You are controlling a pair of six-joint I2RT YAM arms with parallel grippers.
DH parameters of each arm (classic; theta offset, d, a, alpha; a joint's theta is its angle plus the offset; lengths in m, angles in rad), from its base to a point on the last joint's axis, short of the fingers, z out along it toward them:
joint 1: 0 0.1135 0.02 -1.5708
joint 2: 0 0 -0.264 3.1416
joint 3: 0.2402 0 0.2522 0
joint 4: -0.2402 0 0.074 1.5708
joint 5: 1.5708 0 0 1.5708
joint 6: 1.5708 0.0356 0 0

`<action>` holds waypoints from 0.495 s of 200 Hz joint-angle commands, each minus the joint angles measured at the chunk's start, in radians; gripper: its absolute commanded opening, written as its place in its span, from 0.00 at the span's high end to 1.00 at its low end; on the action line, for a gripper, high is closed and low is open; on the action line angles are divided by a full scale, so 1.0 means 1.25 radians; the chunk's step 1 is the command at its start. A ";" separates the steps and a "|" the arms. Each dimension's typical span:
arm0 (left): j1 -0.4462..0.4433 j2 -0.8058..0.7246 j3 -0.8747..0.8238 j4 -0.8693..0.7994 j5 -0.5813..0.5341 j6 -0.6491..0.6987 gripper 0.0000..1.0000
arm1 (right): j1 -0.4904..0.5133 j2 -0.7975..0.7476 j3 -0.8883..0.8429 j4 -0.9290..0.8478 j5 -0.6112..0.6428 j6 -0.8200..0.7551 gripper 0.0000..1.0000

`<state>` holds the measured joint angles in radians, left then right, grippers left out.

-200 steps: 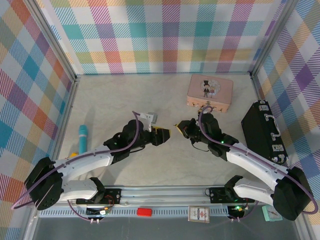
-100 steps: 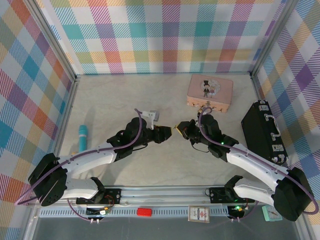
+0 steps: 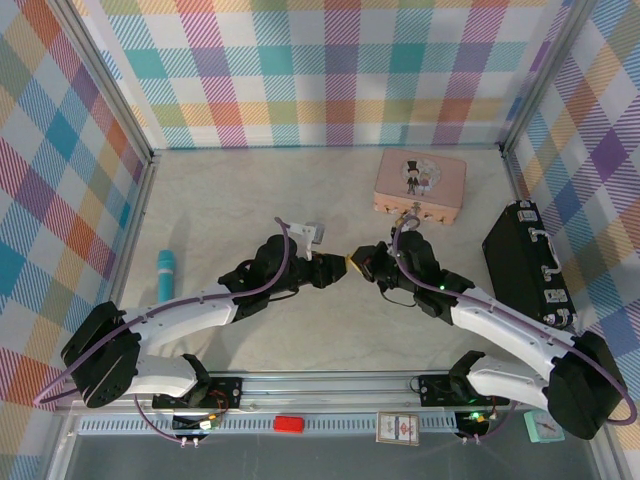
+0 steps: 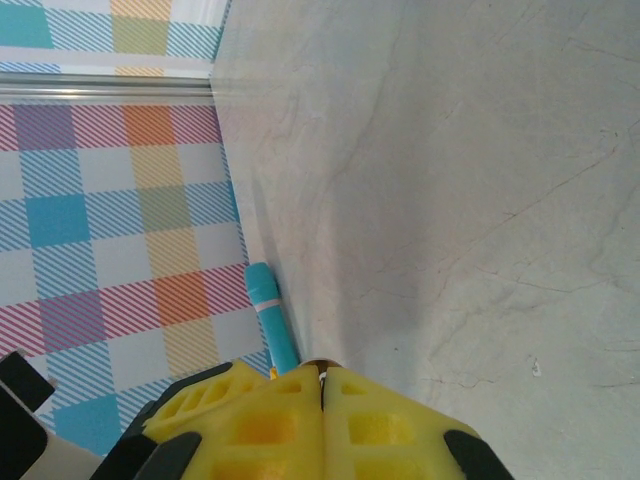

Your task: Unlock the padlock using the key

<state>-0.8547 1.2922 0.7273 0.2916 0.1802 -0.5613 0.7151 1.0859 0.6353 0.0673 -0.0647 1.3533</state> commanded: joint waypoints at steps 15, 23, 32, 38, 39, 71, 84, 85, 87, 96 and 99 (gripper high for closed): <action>-0.009 0.008 0.025 0.026 0.013 -0.001 0.64 | 0.011 0.010 0.015 0.023 0.005 -0.007 1.00; -0.010 0.010 0.027 0.026 0.014 -0.002 0.65 | 0.012 0.010 0.015 0.025 0.006 -0.008 1.00; -0.010 0.011 0.028 0.021 0.012 -0.004 0.66 | 0.012 0.010 0.015 0.025 0.007 -0.006 1.00; -0.010 0.012 0.028 0.017 0.009 -0.006 0.66 | 0.012 0.010 0.015 0.025 0.006 -0.006 1.00; -0.009 0.012 0.028 0.016 0.008 -0.006 0.66 | 0.012 0.009 0.015 0.025 0.006 -0.005 1.00; -0.009 0.019 0.032 0.002 -0.003 -0.006 0.66 | 0.013 0.006 0.019 0.026 0.009 -0.007 1.00; -0.010 0.022 0.034 -0.003 -0.007 -0.006 0.66 | 0.013 0.005 0.019 0.026 0.009 -0.006 1.00; -0.010 0.022 0.034 -0.004 -0.008 -0.006 0.66 | 0.013 0.005 0.019 0.025 0.009 -0.007 1.00; -0.010 0.023 0.035 -0.006 -0.009 -0.006 0.66 | 0.013 0.005 0.019 0.026 0.009 -0.007 1.00; -0.010 0.025 0.037 -0.014 -0.013 -0.006 0.67 | 0.013 0.006 0.019 0.026 0.009 -0.006 1.00; -0.010 0.026 0.038 -0.015 -0.013 -0.005 0.67 | 0.013 0.006 0.019 0.026 0.009 -0.006 1.00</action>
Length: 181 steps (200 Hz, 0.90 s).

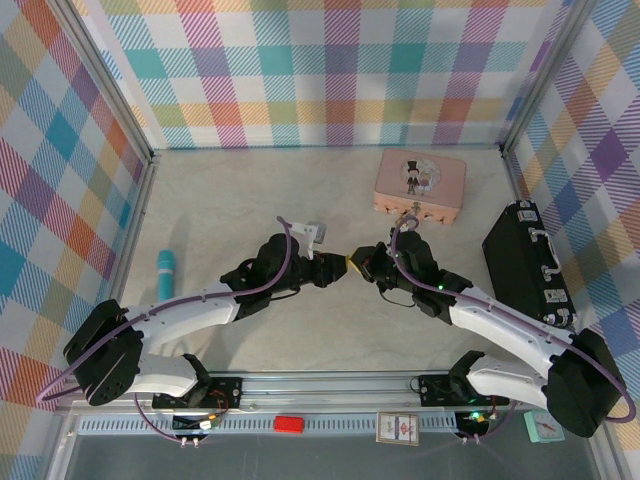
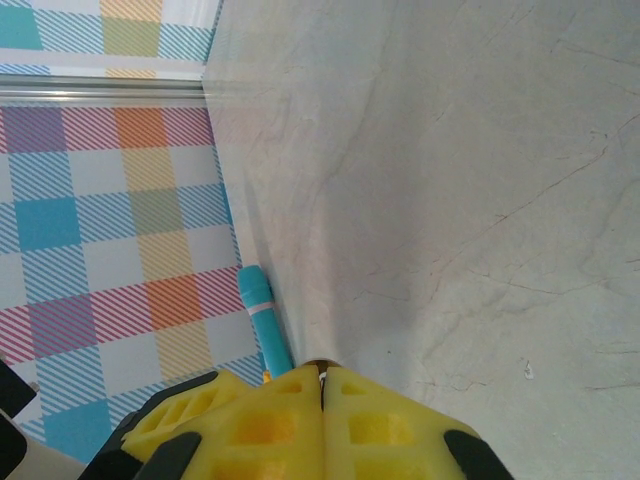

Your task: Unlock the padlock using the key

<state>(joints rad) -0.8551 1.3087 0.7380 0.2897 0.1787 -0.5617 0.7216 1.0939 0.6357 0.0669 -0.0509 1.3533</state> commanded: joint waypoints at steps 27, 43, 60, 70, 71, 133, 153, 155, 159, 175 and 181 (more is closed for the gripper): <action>-0.010 0.020 0.033 -0.015 -0.010 -0.005 0.70 | 0.011 -0.001 0.018 0.028 0.001 -0.005 1.00; -0.010 0.020 0.032 -0.013 -0.010 -0.006 0.72 | 0.012 -0.001 0.017 0.026 0.001 -0.004 1.00; -0.010 0.018 0.032 -0.016 -0.013 -0.004 0.76 | 0.013 0.001 0.018 0.029 0.000 -0.004 1.00; -0.010 0.019 0.033 -0.018 -0.014 -0.002 0.77 | 0.012 0.003 0.018 0.031 0.000 -0.002 1.00; -0.009 0.018 0.032 -0.018 -0.015 -0.003 0.78 | 0.013 0.004 0.017 0.031 0.000 -0.002 1.00; -0.009 0.017 0.037 -0.033 -0.031 -0.003 0.89 | 0.015 0.005 0.017 0.031 0.001 -0.003 1.00; -0.009 0.015 0.047 -0.056 -0.049 -0.008 0.98 | 0.017 0.005 0.018 0.032 -0.001 -0.009 1.00; -0.010 0.014 0.048 -0.059 -0.050 -0.008 0.99 | 0.017 0.005 0.018 0.032 -0.001 -0.010 1.00; -0.008 0.013 0.051 -0.065 -0.054 -0.008 1.00 | 0.016 0.005 0.018 0.032 -0.001 -0.015 1.00; -0.009 0.001 0.063 -0.101 -0.074 -0.005 1.00 | 0.019 -0.003 0.015 0.026 0.011 -0.046 1.00; -0.007 -0.007 0.067 -0.121 -0.088 -0.002 1.00 | 0.019 -0.012 0.014 0.018 0.025 -0.066 0.98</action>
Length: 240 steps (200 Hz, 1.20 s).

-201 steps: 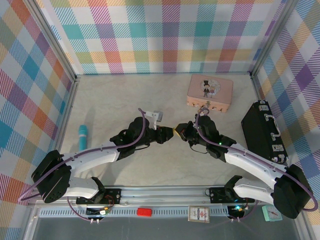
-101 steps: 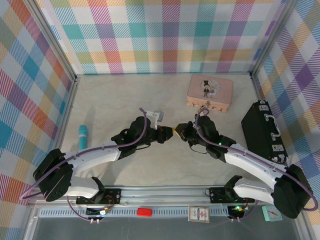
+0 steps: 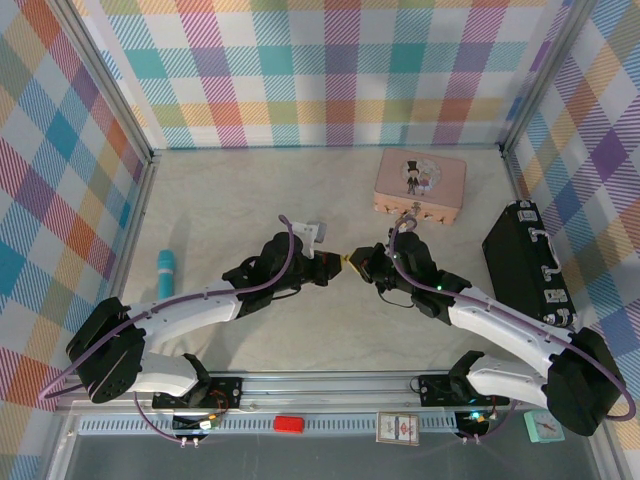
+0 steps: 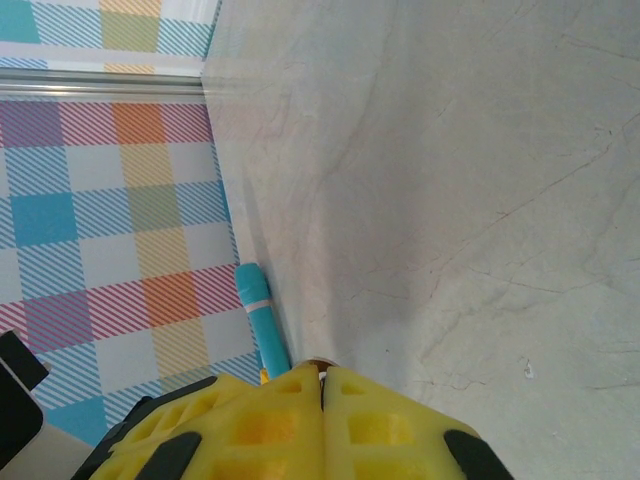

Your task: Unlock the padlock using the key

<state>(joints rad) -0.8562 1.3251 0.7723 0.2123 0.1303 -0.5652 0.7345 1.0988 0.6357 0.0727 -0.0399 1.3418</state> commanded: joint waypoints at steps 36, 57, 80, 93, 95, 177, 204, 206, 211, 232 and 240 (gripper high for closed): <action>0.026 -0.082 0.110 -0.250 -0.099 0.034 1.00 | 0.009 -0.059 0.002 0.042 0.093 -0.343 0.70; 0.059 -0.106 0.192 -0.397 -0.102 0.049 1.00 | 0.008 -0.065 -0.030 0.109 0.110 -0.574 0.46; 0.080 -0.090 0.330 -0.629 -0.106 0.058 1.00 | 0.009 -0.090 -0.112 0.293 0.067 -0.800 0.34; 0.092 -0.072 0.413 -0.753 -0.110 0.050 1.00 | 0.009 -0.095 -0.168 0.424 0.018 -0.904 0.34; 0.094 -0.069 0.427 -0.769 -0.110 0.046 1.00 | 0.009 -0.094 -0.172 0.437 0.012 -0.917 0.33; 0.129 -0.028 0.553 -0.993 0.053 -0.127 1.00 | 0.085 0.089 -0.144 0.741 -0.098 -1.292 0.36; 0.129 -0.043 0.527 -0.966 0.070 -0.157 1.00 | 0.105 0.134 -0.123 0.789 -0.117 -1.297 0.41; 0.129 -0.044 0.524 -0.964 0.070 -0.158 1.00 | 0.106 0.138 -0.122 0.794 -0.116 -1.297 0.41; 0.129 -0.047 0.519 -0.960 0.072 -0.163 1.00 | 0.111 0.147 -0.119 0.802 -0.108 -1.298 0.42; 0.129 -0.054 0.500 -0.945 0.077 -0.175 1.00 | 0.128 0.180 -0.110 0.837 -0.081 -1.304 0.45; 0.130 -0.056 0.494 -0.939 0.079 -0.179 1.00 | 0.133 0.189 -0.106 0.844 -0.078 -1.304 0.48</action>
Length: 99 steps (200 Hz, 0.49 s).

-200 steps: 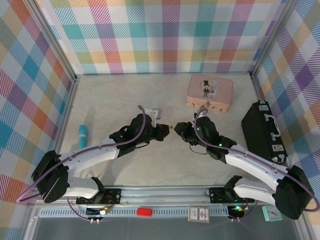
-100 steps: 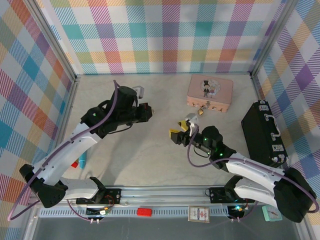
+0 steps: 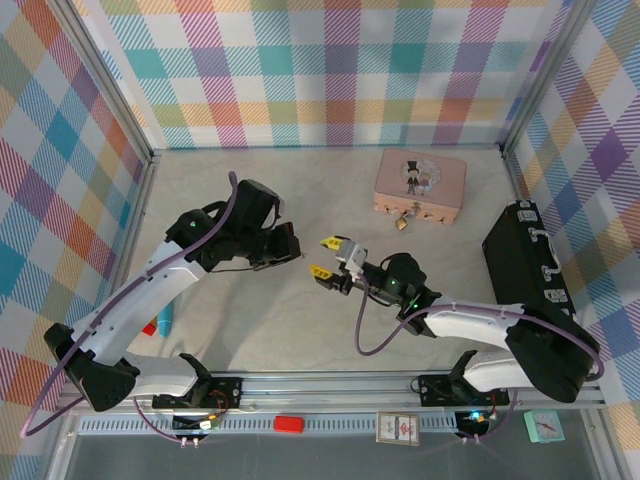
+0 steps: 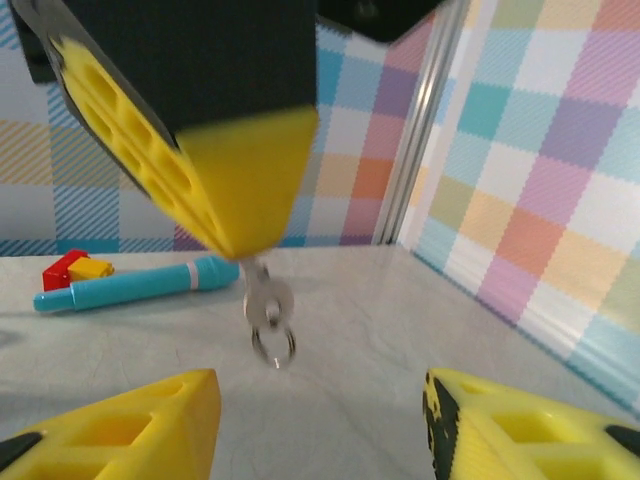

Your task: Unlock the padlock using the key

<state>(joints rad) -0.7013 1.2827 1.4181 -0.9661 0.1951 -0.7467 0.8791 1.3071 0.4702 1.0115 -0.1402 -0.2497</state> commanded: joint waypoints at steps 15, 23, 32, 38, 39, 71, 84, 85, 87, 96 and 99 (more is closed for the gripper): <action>0.005 -0.024 -0.029 0.008 0.028 -0.040 1.00 | 0.030 0.035 0.040 0.092 0.003 -0.034 0.52; 0.006 -0.025 -0.031 0.010 0.027 -0.042 1.00 | 0.037 0.041 0.047 0.090 0.003 -0.040 0.54; 0.006 -0.026 -0.031 0.013 0.027 -0.044 1.00 | 0.047 0.049 0.054 0.087 0.007 -0.051 0.54; 0.006 -0.025 -0.032 0.014 0.027 -0.044 1.00 | 0.053 0.054 0.057 0.084 0.010 -0.059 0.56; 0.006 -0.025 -0.032 0.014 0.027 -0.044 1.00 | 0.053 0.055 0.058 0.083 0.011 -0.059 0.56; 0.008 -0.027 -0.033 0.018 0.023 -0.051 1.00 | 0.064 0.071 0.053 0.095 0.035 -0.071 0.62; 0.009 -0.027 -0.034 0.020 0.024 -0.055 1.00 | 0.065 0.073 0.050 0.100 0.054 -0.073 0.64; 0.009 -0.027 -0.034 0.021 0.024 -0.055 1.00 | 0.065 0.074 0.050 0.100 0.055 -0.074 0.65; 0.009 -0.027 -0.032 0.021 0.025 -0.056 1.00 | 0.065 0.074 0.049 0.099 0.058 -0.074 0.65; 0.010 -0.024 -0.030 0.021 0.028 -0.056 1.00 | 0.064 0.075 0.048 0.099 0.072 -0.077 0.67; 0.011 -0.024 -0.028 0.021 0.028 -0.057 1.00 | 0.065 0.076 0.049 0.099 0.077 -0.078 0.68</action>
<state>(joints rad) -0.6975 1.2716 1.3899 -0.9539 0.2096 -0.7975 0.9535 1.3922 0.5144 1.0836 -0.0975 -0.3199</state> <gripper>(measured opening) 0.045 0.345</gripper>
